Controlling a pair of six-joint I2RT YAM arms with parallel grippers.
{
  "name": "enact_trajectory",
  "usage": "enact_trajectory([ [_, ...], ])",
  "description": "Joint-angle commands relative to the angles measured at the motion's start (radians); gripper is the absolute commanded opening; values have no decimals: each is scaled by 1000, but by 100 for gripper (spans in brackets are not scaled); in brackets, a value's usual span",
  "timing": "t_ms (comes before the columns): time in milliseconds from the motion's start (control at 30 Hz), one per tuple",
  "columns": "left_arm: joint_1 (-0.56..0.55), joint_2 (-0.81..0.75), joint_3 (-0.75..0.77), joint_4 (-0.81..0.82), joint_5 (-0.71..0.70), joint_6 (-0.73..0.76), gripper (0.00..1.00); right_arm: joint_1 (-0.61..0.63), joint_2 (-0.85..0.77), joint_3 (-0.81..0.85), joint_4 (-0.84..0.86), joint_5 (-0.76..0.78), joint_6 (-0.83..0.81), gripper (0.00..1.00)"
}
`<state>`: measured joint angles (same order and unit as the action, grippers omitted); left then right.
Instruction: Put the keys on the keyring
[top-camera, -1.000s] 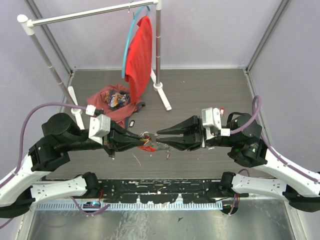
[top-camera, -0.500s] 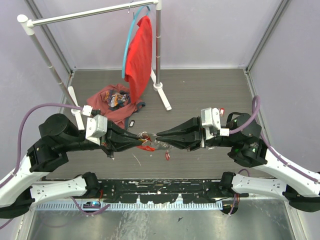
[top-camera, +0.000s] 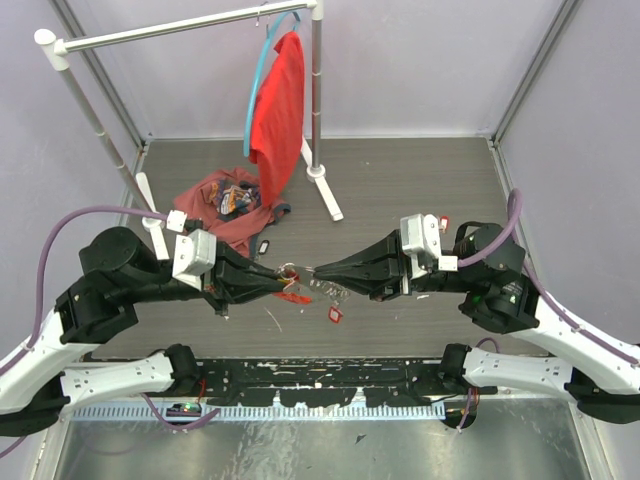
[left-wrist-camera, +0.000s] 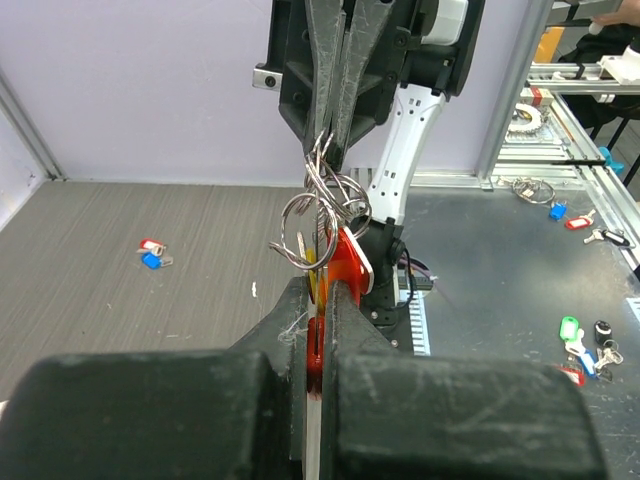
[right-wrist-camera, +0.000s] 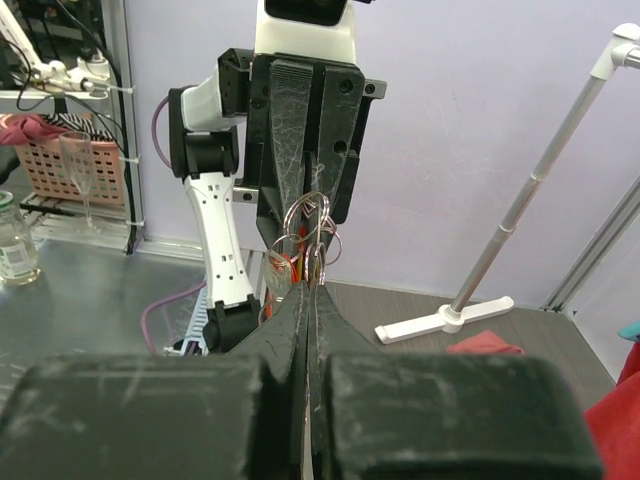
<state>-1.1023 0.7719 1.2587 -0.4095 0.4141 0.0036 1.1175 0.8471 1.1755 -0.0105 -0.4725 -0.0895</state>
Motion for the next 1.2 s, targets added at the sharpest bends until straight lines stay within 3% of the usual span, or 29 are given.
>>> enact_trajectory([
  [0, 1, 4, 18, 4, -9, 23, 0, 4, 2, 90, -56, 13, -30, 1],
  [600, 1, 88, 147, -254, -149, 122, 0, 4, 150, 378, -550, 128, -152, 1],
  [1167, 0, 179, 203, -397, -212, 213, 0, 5, 299, 521, -749, 269, -118, 1],
])
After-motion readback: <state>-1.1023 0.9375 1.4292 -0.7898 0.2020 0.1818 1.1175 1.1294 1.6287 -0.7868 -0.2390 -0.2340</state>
